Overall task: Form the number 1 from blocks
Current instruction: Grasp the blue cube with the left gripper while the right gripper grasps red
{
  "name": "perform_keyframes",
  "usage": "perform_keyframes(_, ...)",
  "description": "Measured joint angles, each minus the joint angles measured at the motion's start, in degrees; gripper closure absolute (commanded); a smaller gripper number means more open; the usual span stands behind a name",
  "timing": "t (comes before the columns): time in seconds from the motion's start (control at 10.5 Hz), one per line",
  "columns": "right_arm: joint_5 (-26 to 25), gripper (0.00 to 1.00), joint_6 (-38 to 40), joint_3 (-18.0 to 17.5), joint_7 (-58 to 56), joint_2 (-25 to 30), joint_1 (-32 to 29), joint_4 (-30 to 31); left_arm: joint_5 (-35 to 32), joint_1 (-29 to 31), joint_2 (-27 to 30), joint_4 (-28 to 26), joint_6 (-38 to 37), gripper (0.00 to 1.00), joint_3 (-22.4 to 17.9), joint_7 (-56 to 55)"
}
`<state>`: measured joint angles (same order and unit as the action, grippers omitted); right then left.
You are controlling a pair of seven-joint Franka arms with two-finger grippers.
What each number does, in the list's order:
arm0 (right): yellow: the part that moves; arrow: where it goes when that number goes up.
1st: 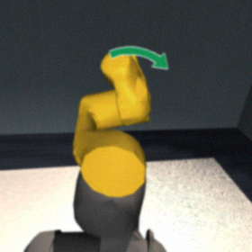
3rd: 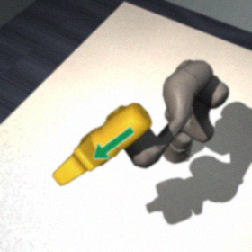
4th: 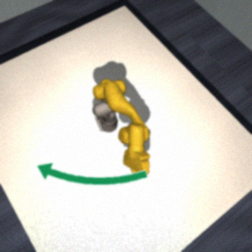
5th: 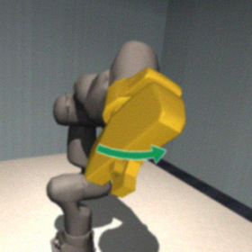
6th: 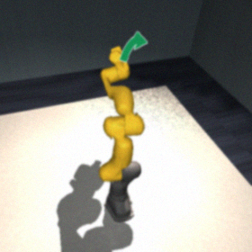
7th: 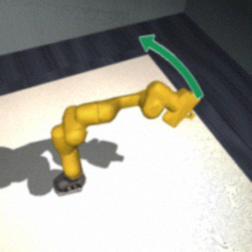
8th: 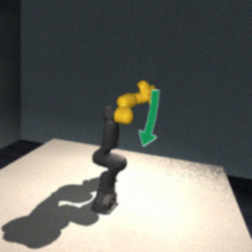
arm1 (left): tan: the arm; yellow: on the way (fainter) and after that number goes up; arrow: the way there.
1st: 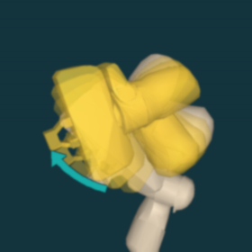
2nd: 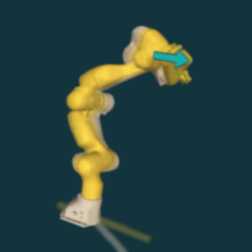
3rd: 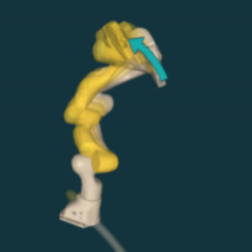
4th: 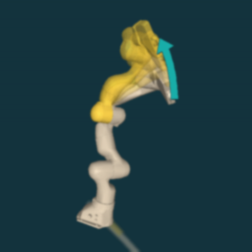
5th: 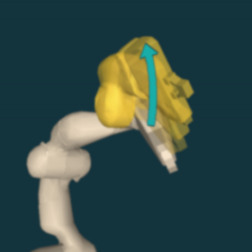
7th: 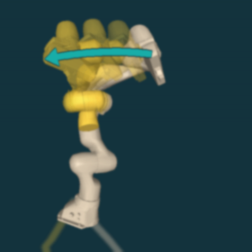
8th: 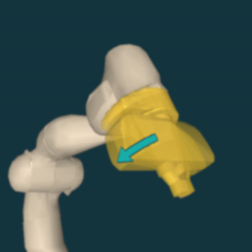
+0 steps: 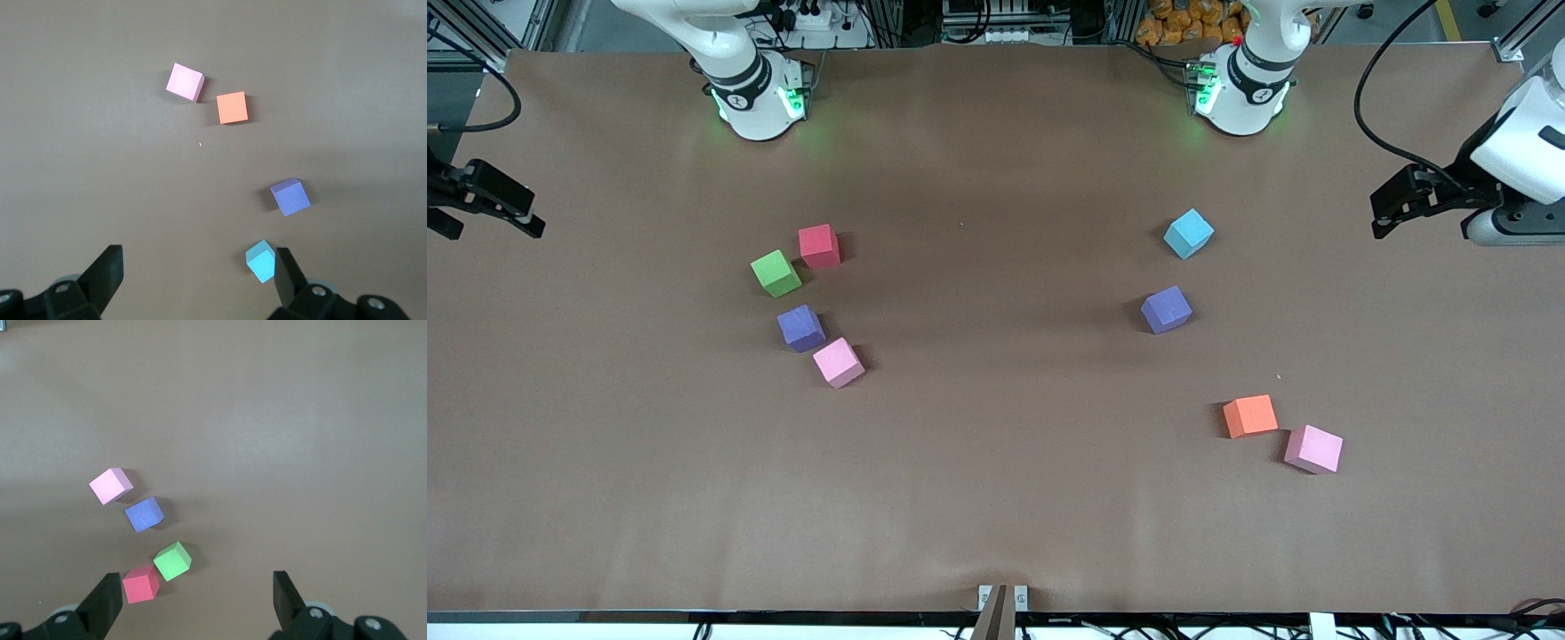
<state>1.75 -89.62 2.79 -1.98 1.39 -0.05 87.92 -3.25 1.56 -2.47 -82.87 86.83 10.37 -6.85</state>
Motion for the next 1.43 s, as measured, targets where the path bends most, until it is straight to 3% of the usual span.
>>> perform_keyframes(0.48,0.28,0.0,1.18,-0.45,0.6,-1.75,-0.9,0.69,0.0,-0.05,-1.7,-0.99,-0.38,0.0,0.04,1.22)
perform_keyframes(0.67,0.62,0.0,-0.15,-6.2,8.78,-2.64,-0.88,3.53,0.19,-0.45,-4.69,-2.51,-0.37,0.0,0.55,0.7)
perform_keyframes(0.86,0.59,0.0,-4.97,-14.06,14.34,-3.29,0.26,9.06,1.2,-2.3,-8.66,-4.19,0.71,0.0,1.28,-0.24)
perform_keyframes(0.95,0.58,0.0,-7.93,-16.3,15.04,-3.46,1.4,12.94,1.27,-4.33,-10.64,-6.08,3.4,0.0,1.51,-2.68)
perform_keyframes(1.14,0.57,0.0,-13.48,-18.56,15.25,-3.59,3.92,21.2,1.27,-8.44,-12.94,-12.01,11.79,0.0,1.77,-10.21)
perform_keyframes(1.43,0.33,0.0,-20.99,-22.08,15.25,-3.65,4.53,33.38,1.27,-9.07,-13.13,-21.29,20.65,0.0,1.66,-15.32)
